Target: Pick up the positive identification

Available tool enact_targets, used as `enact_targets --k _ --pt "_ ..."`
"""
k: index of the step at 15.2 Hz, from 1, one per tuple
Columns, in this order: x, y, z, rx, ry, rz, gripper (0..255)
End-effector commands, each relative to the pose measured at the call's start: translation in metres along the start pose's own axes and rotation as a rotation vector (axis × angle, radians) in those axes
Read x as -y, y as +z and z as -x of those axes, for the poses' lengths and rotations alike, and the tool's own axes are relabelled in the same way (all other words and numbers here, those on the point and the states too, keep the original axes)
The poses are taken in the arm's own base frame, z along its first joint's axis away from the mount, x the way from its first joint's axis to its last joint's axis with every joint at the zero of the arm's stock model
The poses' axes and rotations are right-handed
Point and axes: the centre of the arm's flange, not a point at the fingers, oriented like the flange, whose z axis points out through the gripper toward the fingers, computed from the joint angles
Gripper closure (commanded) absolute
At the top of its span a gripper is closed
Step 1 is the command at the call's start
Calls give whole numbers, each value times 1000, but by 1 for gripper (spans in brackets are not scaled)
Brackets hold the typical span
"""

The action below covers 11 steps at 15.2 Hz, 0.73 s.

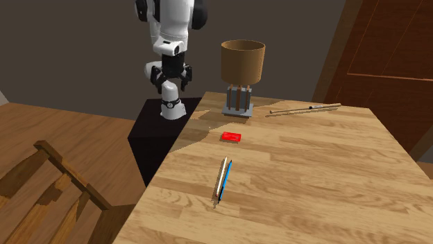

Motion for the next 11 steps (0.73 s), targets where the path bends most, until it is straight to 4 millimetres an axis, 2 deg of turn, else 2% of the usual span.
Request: enact_targets --k 1,6,11 --pt "14 11 -26 37 -70 11 0" --pt "62 38 -83 127 -240 41 0" --pt "118 72 -129 217 -410 70 0"
